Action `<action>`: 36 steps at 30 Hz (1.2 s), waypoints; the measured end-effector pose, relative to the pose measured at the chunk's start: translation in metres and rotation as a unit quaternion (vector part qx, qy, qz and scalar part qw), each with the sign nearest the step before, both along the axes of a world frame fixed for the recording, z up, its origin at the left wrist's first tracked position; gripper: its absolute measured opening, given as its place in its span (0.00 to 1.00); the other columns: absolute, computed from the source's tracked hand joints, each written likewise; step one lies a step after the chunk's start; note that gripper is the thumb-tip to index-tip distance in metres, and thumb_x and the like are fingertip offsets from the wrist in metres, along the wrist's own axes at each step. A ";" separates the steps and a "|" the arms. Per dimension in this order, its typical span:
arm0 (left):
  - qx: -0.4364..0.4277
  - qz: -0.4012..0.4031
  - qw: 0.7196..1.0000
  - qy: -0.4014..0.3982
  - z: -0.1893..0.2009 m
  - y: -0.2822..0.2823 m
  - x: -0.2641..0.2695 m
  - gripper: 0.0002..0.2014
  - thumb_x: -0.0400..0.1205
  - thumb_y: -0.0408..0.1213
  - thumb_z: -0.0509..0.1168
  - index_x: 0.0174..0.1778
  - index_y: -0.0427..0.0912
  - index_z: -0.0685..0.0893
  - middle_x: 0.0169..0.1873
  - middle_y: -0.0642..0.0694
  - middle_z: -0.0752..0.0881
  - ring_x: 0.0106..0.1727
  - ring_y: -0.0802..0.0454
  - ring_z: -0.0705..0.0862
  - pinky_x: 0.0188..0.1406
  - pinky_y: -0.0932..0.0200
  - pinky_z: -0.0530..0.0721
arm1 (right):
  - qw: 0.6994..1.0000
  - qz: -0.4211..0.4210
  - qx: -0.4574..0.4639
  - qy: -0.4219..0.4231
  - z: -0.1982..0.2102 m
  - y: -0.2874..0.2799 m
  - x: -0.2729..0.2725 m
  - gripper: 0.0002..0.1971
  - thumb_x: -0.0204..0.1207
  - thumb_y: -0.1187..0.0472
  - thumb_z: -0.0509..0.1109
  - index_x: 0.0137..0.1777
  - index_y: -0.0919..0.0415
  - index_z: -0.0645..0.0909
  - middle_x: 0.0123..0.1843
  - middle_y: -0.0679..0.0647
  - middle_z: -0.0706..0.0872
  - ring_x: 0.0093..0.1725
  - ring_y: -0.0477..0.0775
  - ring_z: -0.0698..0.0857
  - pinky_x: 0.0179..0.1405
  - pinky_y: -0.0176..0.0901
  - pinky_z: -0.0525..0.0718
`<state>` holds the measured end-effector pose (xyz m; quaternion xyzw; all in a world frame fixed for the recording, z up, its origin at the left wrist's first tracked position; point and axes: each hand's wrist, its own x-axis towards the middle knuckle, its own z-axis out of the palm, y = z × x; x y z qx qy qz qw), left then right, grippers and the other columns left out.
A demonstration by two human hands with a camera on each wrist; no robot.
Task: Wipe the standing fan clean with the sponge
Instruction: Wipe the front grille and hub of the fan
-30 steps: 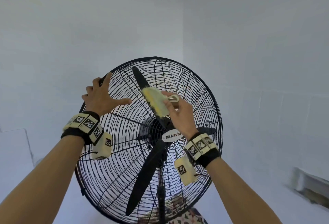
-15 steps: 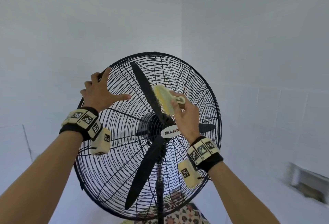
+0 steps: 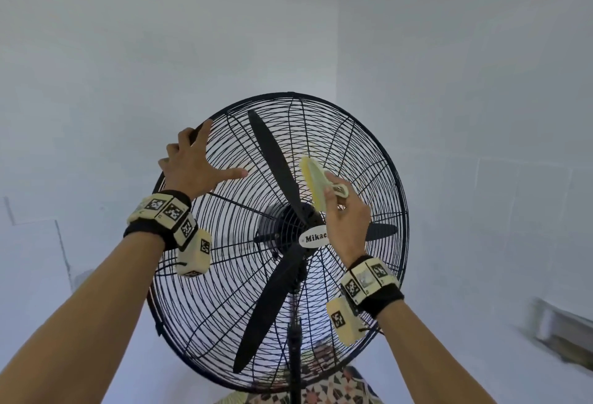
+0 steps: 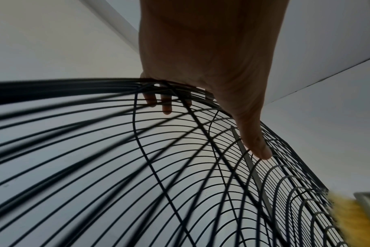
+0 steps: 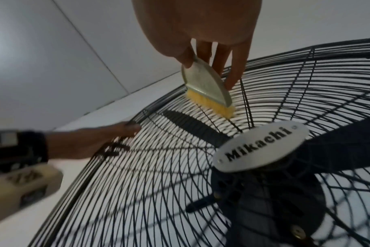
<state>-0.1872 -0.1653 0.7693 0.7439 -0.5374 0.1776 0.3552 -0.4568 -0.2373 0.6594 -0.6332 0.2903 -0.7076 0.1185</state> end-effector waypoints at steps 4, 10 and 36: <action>-0.020 0.050 0.998 -0.042 -0.024 0.002 -0.005 0.70 0.58 0.87 0.61 0.92 0.56 0.44 0.89 0.39 0.51 0.82 0.25 0.61 0.77 0.23 0.64 | 0.994 0.075 -0.014 0.080 -0.001 0.006 0.008 0.14 0.90 0.53 0.66 0.72 0.51 0.84 0.54 0.50 0.91 0.40 0.46 0.93 0.22 0.51 0.90; -0.069 0.093 0.993 -0.009 -0.062 -0.002 -0.015 0.71 0.56 0.88 0.62 0.91 0.55 0.45 0.86 0.32 0.53 0.83 0.23 0.56 0.80 0.20 0.58 | 0.999 0.027 0.010 -0.037 0.003 -0.004 -0.007 0.16 0.89 0.51 0.67 0.72 0.55 0.84 0.56 0.50 0.92 0.47 0.34 0.89 0.33 0.31 0.88; -0.147 0.107 0.983 0.035 -0.077 -0.005 -0.007 0.62 0.58 0.72 0.82 0.78 0.41 0.63 0.79 0.32 0.64 0.80 0.27 0.62 0.75 0.25 0.65 | 1.000 0.015 0.017 0.018 -0.025 -0.001 -0.004 0.16 0.89 0.53 0.67 0.72 0.55 0.84 0.53 0.52 0.92 0.37 0.28 0.87 0.27 0.30 0.87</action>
